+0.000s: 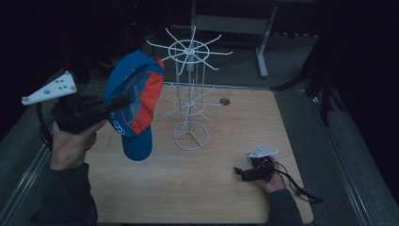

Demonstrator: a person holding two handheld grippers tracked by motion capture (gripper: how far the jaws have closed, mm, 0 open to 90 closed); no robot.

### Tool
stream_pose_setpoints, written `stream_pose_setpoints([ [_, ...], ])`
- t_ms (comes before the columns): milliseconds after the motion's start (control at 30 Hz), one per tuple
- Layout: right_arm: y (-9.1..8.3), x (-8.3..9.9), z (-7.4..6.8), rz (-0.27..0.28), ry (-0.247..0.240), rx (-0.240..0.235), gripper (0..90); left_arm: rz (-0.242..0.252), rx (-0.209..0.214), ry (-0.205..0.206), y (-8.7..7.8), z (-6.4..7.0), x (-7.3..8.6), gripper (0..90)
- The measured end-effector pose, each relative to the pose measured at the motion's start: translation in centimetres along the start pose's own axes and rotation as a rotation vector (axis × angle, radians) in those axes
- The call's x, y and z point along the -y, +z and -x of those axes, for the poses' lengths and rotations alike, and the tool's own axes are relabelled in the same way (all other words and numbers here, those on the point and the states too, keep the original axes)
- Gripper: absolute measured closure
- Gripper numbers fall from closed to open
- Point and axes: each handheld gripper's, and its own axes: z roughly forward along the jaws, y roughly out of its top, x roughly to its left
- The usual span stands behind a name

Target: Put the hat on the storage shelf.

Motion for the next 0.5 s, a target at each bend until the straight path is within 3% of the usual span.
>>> stream_pose_setpoints([
  [167,0.0,0.0,0.0,0.000,-0.002,0.002,10.4,-0.046,-0.008,0.014,0.7,0.0,0.3,85.9],
  [367,0.0,0.0,0.0,0.000,-0.001,0.001,10.4,-0.101,-0.031,-0.013,1.3,-0.5,1.1,82.2],
  [500,0.0,0.0,0.0,-0.001,-0.002,0.001,10.4,-0.100,-0.027,-0.030,1.3,-0.7,1.2,73.6],
])
